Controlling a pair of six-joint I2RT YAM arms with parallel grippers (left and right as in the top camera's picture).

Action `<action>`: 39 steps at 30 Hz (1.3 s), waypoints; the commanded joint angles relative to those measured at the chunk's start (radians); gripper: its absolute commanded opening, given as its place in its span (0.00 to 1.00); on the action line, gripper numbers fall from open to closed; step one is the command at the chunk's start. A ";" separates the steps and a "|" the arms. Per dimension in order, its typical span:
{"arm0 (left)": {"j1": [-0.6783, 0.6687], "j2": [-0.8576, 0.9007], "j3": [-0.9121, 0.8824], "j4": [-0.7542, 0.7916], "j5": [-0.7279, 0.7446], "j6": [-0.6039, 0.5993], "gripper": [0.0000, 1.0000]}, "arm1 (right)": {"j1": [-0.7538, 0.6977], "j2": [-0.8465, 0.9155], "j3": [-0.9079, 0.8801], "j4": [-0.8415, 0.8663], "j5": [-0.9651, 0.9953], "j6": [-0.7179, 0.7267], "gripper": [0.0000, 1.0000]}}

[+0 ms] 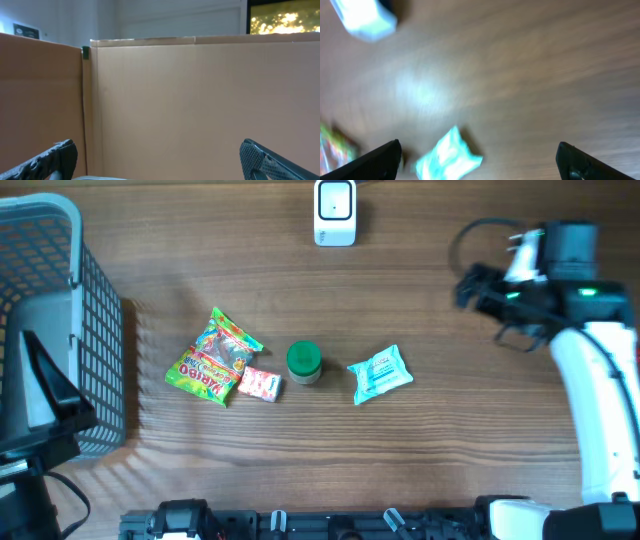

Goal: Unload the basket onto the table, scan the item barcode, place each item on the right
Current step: 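Move the right gripper to the mint-green wipes pack and grasp it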

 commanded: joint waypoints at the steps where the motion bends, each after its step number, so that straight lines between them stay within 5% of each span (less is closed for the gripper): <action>1: 0.006 -0.002 0.002 0.050 -0.031 0.004 1.00 | 0.151 -0.010 -0.040 -0.027 0.075 0.075 0.99; 13: 0.005 -0.050 0.000 0.095 -0.028 0.001 1.00 | 0.641 -0.007 -0.249 0.055 0.428 0.331 0.98; 20: 0.006 -0.050 0.000 0.100 -0.027 -0.004 1.00 | 0.771 0.094 -0.362 0.253 0.525 0.337 0.81; 26: 0.006 -0.050 0.000 0.092 -0.027 -0.004 1.00 | 0.808 0.263 -0.362 0.342 0.570 0.312 0.76; 30: 0.006 -0.050 0.000 0.085 -0.027 -0.003 1.00 | 0.810 0.360 -0.362 0.352 0.594 0.342 0.60; 37: 0.006 -0.050 0.000 0.077 -0.027 -0.003 1.00 | 0.810 0.365 -0.332 0.302 0.594 0.367 0.05; 39: 0.006 -0.050 0.000 0.073 -0.027 -0.003 1.00 | 0.810 0.336 -0.291 0.228 0.593 0.396 0.04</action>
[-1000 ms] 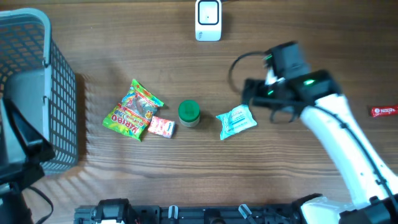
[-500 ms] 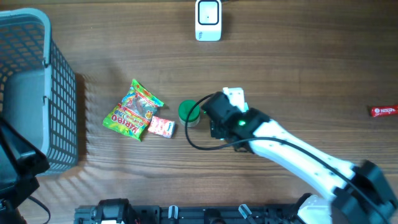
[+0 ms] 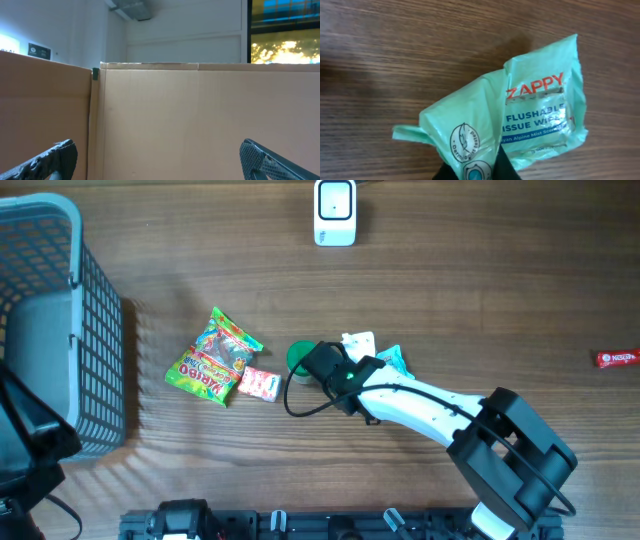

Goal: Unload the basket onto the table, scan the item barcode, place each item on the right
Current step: 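Move the right gripper to the mint-green wipes pack and grasp it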

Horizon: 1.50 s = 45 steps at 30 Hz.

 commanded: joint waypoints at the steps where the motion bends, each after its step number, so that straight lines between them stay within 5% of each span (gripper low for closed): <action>1: 0.006 -0.006 0.000 -0.004 -0.013 -0.003 1.00 | -0.002 -0.046 0.073 -0.120 -0.011 0.052 0.04; 6: 0.006 -0.006 0.000 -0.007 -0.013 -0.003 1.00 | -0.006 -0.176 0.199 -0.290 -0.179 -0.131 0.04; 14: 0.006 -0.006 0.000 -0.014 -0.013 -0.003 1.00 | -0.149 -0.426 0.219 -0.317 -1.227 -0.674 0.04; 21: 0.006 -0.020 0.000 -0.019 -0.013 -0.003 1.00 | -0.238 -0.443 0.217 -0.363 -1.698 -0.836 0.04; 30: 0.006 -0.047 0.000 -0.029 -0.013 -0.003 1.00 | -0.237 -0.443 0.217 -0.261 -1.944 -0.846 0.04; 40: 0.006 -0.062 -0.002 -0.029 -0.013 -0.003 1.00 | -0.231 -0.443 0.217 -0.235 -2.087 -1.423 0.04; 42: 0.006 -0.077 -0.014 -0.029 -0.013 -0.003 1.00 | -0.232 -0.439 0.217 -0.230 -2.047 -1.411 0.04; 45: 0.006 -0.119 -0.058 -0.016 -0.012 -0.003 1.00 | -0.232 -0.420 0.217 -0.239 -1.891 -1.199 0.04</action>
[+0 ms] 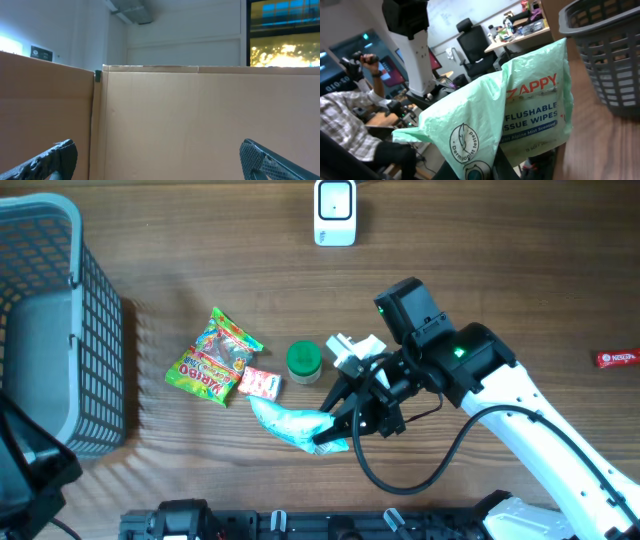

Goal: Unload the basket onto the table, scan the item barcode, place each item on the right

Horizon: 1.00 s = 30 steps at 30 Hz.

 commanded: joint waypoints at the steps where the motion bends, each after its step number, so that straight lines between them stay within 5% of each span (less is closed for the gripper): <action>1: 0.006 -0.071 -0.063 0.018 -0.012 -0.003 1.00 | 0.003 0.019 0.011 -0.003 0.163 0.160 0.04; 8: 0.006 -0.220 -0.237 0.113 -0.013 -0.003 1.00 | 0.002 0.032 -0.031 -0.081 1.160 0.892 0.04; 13: 0.008 -0.300 -0.324 0.158 -0.013 -0.003 1.00 | 0.002 0.035 -0.038 -0.041 1.523 0.998 0.04; 22: 0.051 -0.349 -0.336 0.165 -0.013 -0.003 1.00 | 0.002 0.172 -0.151 0.048 1.717 1.123 0.05; 23: 0.052 -0.349 -0.336 0.165 -0.013 -0.003 1.00 | 0.003 0.193 -0.151 0.055 1.690 1.123 0.09; 25: 0.055 -0.349 -0.337 0.164 -0.013 -0.003 1.00 | 0.003 0.233 -0.151 0.077 1.618 1.122 0.41; 27: 0.055 -0.349 -0.338 0.164 -0.013 -0.003 1.00 | 0.002 0.254 -0.151 0.100 1.574 1.121 1.00; 30: 0.055 -0.349 -0.338 0.164 -0.013 -0.003 1.00 | 0.002 0.257 -0.135 0.128 1.503 1.065 1.00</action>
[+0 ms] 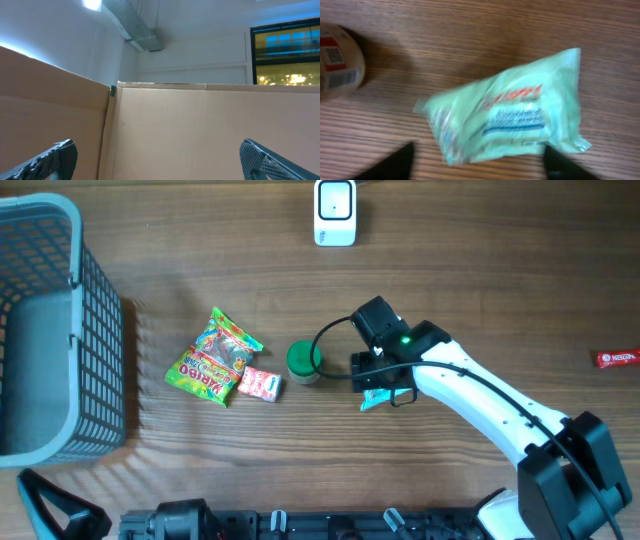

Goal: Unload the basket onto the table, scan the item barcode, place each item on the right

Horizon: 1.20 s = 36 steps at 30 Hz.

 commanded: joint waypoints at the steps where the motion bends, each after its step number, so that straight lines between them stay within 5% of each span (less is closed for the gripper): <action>1: 0.007 -0.010 -0.005 0.003 -0.009 -0.003 1.00 | -0.001 0.008 0.026 0.015 -0.084 -0.031 1.00; 2: 0.007 -0.010 -0.005 0.002 -0.009 -0.003 1.00 | -0.001 0.008 0.057 -0.003 -0.092 -0.030 0.93; 4: 0.007 -0.010 -0.005 -0.002 -0.009 -0.003 1.00 | -0.001 0.008 0.108 -0.037 -0.093 -0.042 0.18; 5: 0.007 -0.010 -0.006 -0.004 -0.009 -0.003 1.00 | -0.001 0.008 0.121 -0.049 -0.094 -0.041 0.04; 16: 0.007 -0.010 -0.006 -0.005 -0.009 -0.003 1.00 | -0.001 0.014 -0.011 -0.063 -0.047 0.058 0.04; 29: 0.007 -0.010 -0.006 -0.005 -0.009 -0.003 1.00 | -0.001 0.040 -0.266 0.235 -0.273 0.090 0.04; 36: 0.007 -0.011 -0.005 0.011 -0.008 -0.004 1.00 | -0.001 0.050 -0.209 0.211 -0.275 0.035 0.04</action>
